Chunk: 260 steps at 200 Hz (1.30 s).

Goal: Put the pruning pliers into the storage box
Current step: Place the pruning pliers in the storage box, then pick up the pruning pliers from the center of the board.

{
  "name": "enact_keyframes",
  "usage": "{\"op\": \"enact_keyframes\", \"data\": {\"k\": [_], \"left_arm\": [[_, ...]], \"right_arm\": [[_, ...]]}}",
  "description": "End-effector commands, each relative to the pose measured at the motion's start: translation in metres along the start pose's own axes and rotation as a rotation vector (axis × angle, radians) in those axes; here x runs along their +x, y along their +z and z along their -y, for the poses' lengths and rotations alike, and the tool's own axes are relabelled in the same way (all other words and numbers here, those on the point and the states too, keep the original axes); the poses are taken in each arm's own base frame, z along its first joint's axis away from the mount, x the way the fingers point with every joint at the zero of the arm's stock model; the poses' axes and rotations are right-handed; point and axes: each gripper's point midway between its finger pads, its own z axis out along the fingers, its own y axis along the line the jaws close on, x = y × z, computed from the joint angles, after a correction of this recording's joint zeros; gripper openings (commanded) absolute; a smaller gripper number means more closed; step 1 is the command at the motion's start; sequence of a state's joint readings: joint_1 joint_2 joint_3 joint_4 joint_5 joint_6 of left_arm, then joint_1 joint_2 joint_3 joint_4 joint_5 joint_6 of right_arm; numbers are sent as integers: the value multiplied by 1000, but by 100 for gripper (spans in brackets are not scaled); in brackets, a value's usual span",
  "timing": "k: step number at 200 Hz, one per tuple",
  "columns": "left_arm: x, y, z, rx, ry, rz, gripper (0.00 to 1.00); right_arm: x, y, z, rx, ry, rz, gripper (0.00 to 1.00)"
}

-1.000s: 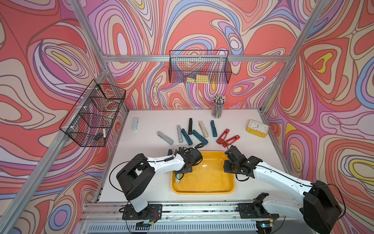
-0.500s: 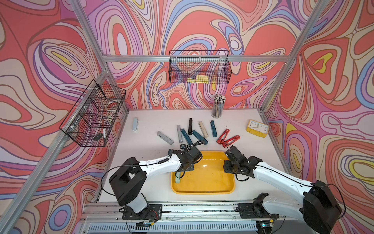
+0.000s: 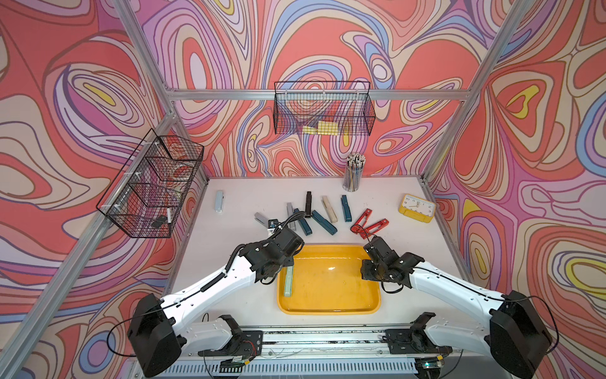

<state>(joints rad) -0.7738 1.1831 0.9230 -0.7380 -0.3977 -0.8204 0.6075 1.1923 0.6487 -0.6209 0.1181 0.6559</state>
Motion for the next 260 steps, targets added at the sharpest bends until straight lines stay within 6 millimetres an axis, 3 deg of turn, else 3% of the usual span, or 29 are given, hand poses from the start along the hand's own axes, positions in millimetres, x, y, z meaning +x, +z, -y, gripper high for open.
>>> {"op": "enact_keyframes", "data": {"k": [1, 27, 53, 72, 109, 148, 206, 260], "left_arm": [[15, 4, -33, -86, 7, -39, 50], [21, 10, -53, -145, -24, -65, 50], [30, 24, -55, -163, 3, -133, 54], [33, 32, -62, -206, 2, -144, 54], [42, 48, -59, -121, -20, -178, 54], [53, 64, -53, -61, 10, -217, 54], [55, 71, -45, -33, 24, -237, 53], [59, 81, -43, -35, 38, -259, 52]], "right_arm": [[-8, -7, -3, -10, 8, 26, 57], [-9, -11, -1, -7, 2, 28, 60], [-10, -16, -2, -12, -3, 35, 65], [-13, -21, -1, -10, -9, 47, 76], [-21, -33, -4, -9, -34, 60, 98], [-36, -45, -12, -12, -54, 83, 99], [-50, -52, -28, -64, -59, 100, 98], [-53, -50, -32, -69, -67, 95, 98]]}}
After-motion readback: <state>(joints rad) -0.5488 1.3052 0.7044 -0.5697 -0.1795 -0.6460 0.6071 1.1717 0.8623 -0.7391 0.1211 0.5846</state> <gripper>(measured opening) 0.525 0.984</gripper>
